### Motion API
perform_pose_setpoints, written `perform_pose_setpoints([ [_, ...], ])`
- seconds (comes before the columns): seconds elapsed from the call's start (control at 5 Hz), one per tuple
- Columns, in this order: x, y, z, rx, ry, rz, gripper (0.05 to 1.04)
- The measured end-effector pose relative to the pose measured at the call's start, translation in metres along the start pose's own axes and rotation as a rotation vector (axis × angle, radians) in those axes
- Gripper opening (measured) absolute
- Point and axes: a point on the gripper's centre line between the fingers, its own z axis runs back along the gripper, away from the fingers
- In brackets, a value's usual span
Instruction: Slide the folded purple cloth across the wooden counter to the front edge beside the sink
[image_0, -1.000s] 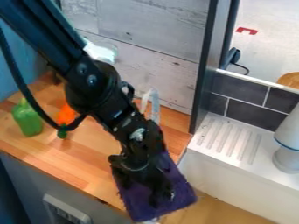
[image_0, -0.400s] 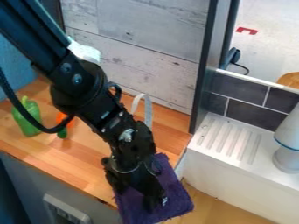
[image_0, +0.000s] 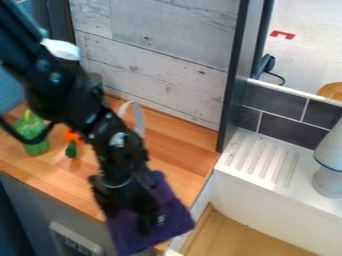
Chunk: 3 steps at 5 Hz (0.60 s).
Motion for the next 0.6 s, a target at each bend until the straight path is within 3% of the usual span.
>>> perform_pose_setpoints([
  [0.2,-0.011,0.003,0.028,-0.006,-0.018,0.012,1.001],
  [0.4,-0.019,0.012,0.078,-0.028,-0.108,0.048,1.001],
  [0.6,-0.041,0.023,0.133,-0.068,-0.232,0.068,1.001],
])
